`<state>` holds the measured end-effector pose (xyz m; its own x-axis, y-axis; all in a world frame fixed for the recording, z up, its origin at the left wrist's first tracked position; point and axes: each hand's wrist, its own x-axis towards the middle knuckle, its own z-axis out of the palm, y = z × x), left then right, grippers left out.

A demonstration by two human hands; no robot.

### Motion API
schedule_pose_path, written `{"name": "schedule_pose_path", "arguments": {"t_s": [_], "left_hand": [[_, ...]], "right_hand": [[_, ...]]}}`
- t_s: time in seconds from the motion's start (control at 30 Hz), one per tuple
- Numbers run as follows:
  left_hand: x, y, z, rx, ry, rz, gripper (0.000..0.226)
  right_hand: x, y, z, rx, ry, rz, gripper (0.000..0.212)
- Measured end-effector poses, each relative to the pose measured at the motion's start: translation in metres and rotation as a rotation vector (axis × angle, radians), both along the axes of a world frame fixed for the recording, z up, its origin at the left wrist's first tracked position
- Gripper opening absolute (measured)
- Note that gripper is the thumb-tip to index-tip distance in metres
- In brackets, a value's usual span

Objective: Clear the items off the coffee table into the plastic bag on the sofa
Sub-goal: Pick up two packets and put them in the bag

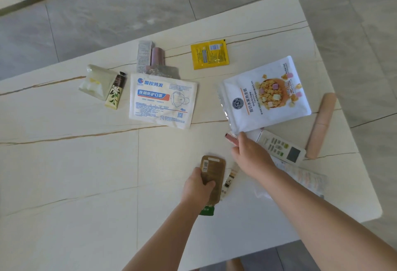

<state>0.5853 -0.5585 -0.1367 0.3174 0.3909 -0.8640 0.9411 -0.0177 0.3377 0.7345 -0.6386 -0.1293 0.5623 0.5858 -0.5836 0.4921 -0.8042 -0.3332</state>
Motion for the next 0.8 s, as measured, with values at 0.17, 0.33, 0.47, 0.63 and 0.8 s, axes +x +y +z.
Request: {"name": "schedule_pose_path", "arguments": {"t_s": [0.17,0.33,0.47,0.63,0.8], "left_hand": [[0.018,-0.035,0.001,0.089,0.056,-0.218,0.027],[0.027,-0.06,-0.004,0.268,0.085,-0.339,0.037],[0.026,-0.071,-0.012,0.377,0.137,-0.357,0.038],[0.03,-0.074,-0.011,0.316,0.143,-0.254,0.031],[0.029,-0.066,0.021,0.177,0.05,-0.161,0.021]], "right_hand": [[0.0,-0.041,0.022,0.011,0.087,-0.141,0.01],[-0.004,-0.081,0.023,0.048,0.102,-0.403,0.021],[-0.006,-0.107,0.017,0.103,0.124,-0.489,0.014],[-0.01,-0.127,0.019,0.183,0.231,-0.656,0.024],[-0.018,-0.134,0.052,0.316,0.415,-0.895,0.023]]}}
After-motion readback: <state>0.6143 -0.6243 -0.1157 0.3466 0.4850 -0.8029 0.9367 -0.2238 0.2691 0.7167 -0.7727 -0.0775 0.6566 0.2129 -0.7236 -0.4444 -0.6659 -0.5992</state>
